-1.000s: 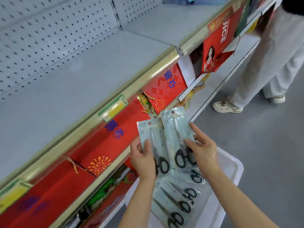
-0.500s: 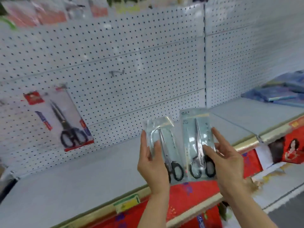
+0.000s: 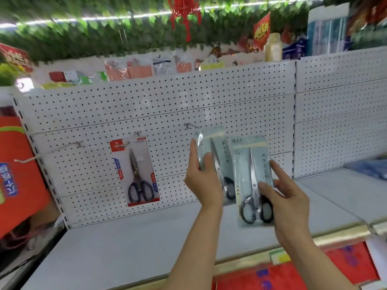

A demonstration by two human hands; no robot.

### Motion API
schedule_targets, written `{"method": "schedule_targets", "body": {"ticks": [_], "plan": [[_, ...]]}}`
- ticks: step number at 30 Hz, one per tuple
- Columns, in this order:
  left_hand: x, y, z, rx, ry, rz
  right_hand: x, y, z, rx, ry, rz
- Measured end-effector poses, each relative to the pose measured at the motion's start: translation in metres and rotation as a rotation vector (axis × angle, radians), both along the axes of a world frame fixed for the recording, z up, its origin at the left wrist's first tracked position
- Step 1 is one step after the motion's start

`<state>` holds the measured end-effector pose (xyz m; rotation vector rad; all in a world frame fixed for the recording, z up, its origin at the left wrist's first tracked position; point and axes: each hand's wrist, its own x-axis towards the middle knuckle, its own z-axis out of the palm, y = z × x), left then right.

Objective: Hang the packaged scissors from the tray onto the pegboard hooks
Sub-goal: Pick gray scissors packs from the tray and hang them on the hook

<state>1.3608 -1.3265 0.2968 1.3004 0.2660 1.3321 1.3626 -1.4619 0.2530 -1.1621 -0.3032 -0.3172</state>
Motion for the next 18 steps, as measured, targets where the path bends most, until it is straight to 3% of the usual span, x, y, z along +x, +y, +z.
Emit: {"method": "schedule_targets", "body": {"ticks": [18], "plan": [[0.064,0.027,-0.004,-0.022,0.039,0.026,0.021,0.010,-0.003,0.016,0.034,-0.005]]}}
